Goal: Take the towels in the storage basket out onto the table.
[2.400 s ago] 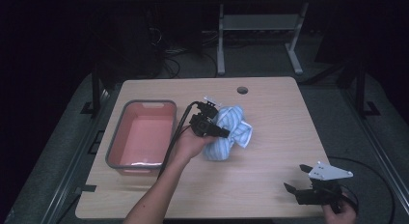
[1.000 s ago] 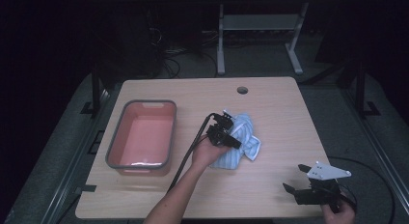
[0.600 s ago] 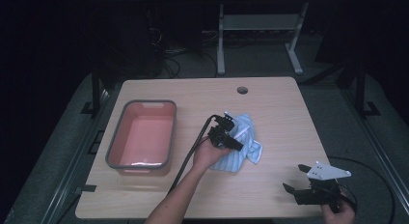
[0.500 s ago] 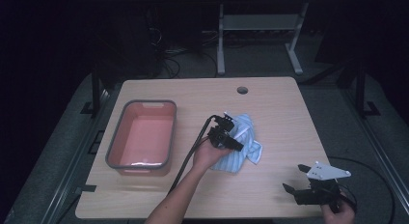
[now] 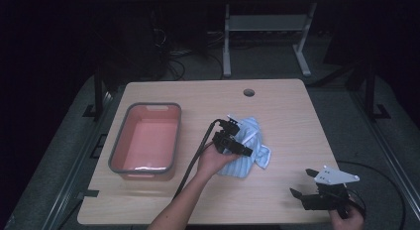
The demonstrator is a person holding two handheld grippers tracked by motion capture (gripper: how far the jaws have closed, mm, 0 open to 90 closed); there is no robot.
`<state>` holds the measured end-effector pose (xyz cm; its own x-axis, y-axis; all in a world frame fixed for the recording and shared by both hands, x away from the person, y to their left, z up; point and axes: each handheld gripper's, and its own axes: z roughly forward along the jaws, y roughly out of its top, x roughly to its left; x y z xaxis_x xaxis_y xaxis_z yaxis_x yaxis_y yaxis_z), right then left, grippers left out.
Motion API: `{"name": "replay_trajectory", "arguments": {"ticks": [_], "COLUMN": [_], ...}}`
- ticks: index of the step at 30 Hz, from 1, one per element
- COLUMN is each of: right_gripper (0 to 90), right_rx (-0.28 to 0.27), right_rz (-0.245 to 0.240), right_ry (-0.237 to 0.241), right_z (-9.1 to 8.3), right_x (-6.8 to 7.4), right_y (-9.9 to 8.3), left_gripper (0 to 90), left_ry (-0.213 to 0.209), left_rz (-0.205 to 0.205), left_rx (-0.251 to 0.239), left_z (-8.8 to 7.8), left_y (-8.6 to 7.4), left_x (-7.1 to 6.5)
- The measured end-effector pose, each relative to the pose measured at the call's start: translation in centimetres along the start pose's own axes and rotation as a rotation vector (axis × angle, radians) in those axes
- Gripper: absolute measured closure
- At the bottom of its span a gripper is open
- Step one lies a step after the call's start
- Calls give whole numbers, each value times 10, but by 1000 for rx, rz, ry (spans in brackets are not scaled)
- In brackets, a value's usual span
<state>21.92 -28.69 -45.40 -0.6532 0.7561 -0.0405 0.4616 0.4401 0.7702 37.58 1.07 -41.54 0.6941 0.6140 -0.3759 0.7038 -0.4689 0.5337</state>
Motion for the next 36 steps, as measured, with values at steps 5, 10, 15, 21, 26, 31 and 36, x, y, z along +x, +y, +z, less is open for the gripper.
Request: {"name": "replay_trajectory", "arguments": {"ticks": [5, 10, 15, 21, 26, 31, 36], "right_gripper": [138, 138, 138, 138, 138, 138, 138], "right_rx": [0, -1, 2, 3, 3, 3, 5], "right_rz": [-2, -6, -2, -1, 0, -1, -2], "right_ry": [-1, -4, 0, -2, -3, -4, -4], "right_z": [0, 0, 1, 1, 0, 1, 1], "right_x": [0, 1, 0, 0, -1, -1, -1], "right_y": [1, 2, 2, 2, 2, 2, 2], "left_gripper": [386, 383, 377, 367, 362, 359, 351], "left_ry": [-5, -5, 3, 6, 7, 7, 10], "left_rz": [1, 9, 27, 17, 18, 22, 21], "left_rx": [-18, -25, -19, -32, -38, -46, -50], "left_z": [-5, -9, -13, -17, -21, -26, -29], "left_y": [0, 0, -1, -3, -6, -8, -12], "left_x": [-1, -2, -3, -1, -1, -1, 1]}}
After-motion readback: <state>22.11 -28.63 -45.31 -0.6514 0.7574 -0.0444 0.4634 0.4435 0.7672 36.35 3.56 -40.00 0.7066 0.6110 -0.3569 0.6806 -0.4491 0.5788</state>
